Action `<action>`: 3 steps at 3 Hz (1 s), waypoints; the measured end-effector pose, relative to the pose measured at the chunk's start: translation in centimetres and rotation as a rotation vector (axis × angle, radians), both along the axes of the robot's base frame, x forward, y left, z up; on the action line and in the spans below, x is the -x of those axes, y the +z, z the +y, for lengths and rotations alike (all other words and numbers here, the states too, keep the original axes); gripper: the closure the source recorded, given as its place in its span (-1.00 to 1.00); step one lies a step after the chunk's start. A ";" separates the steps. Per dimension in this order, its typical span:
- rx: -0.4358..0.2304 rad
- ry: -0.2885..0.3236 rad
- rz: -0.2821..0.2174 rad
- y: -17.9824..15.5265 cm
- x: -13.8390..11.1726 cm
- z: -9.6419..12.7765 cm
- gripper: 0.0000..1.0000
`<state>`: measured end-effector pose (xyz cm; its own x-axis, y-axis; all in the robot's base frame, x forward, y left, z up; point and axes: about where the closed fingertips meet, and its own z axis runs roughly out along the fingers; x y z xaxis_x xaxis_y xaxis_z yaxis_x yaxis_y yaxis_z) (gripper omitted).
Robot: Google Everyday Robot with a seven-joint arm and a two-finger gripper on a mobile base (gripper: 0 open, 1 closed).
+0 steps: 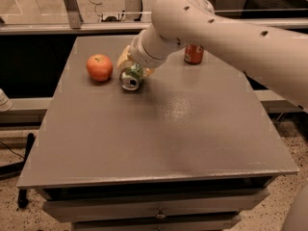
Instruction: Move green can near apple
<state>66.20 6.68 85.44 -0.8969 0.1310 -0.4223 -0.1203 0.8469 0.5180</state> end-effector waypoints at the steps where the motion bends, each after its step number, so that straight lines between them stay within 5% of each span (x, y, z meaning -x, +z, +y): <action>1: -0.003 0.005 0.005 -0.1 0.1 0.1 -1.00; 3: -0.005 0.006 0.005 0.3 0.1 0.1 -1.00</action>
Offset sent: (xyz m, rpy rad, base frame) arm -0.0015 -0.0003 0.0004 0.0254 0.0065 0.0108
